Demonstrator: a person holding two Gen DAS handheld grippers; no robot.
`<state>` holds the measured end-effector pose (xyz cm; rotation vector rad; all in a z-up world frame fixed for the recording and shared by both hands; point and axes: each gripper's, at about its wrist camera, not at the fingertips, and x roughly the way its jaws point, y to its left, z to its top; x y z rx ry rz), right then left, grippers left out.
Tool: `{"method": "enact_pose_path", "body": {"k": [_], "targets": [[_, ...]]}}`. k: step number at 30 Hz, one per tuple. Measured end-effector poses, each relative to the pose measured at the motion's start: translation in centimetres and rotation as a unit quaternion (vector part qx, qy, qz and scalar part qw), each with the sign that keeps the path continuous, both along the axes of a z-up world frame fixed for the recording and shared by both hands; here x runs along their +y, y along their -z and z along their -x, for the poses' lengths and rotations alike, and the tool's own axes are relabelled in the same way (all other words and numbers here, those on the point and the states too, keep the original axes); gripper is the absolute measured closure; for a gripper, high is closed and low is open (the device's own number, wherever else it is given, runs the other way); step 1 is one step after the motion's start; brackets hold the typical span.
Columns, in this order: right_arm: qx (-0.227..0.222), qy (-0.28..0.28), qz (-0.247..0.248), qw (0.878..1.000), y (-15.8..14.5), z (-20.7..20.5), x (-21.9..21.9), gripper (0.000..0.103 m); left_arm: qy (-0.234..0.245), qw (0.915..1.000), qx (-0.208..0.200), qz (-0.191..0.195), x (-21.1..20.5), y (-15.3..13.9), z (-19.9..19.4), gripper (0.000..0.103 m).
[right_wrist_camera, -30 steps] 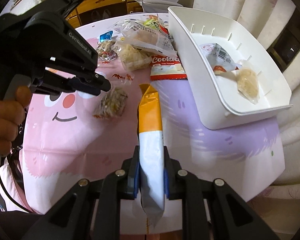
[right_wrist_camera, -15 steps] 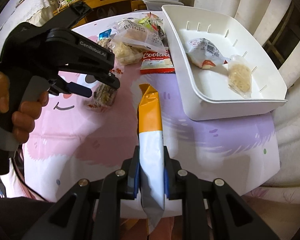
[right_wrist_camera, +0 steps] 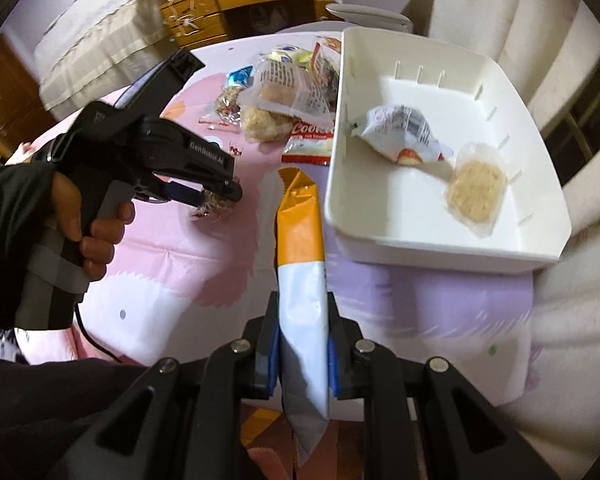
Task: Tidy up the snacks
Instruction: 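Lift the nut bag and OATS bar and carry both over the tray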
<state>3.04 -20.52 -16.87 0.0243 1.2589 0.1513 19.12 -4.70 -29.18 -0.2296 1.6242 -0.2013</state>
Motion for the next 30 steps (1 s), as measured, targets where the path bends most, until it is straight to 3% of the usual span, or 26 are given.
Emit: {"method": "enact_pose_path", "body": {"k": [8,17,30], "targets": [[-0.004,-0.049,-0.03,0.998,-2.5,-1.2,-3.9,0.085,-0.047,0.9983,-0.023,0.026,-0.1,-5.6,2.1,0.058],[-0.019,-0.075,-0.061,0.995,-5.1,-2.8,-7.9,0.085,-0.027,0.9965,-0.075,0.024,-2.0,-13.1,2.6,0.058],[-0.044,-0.029,-0.069,0.996,-5.7,-6.3,-14.2,0.085,0.035,0.9917,-0.114,0.047,-9.1,-16.8,4.0,0.058]]}}
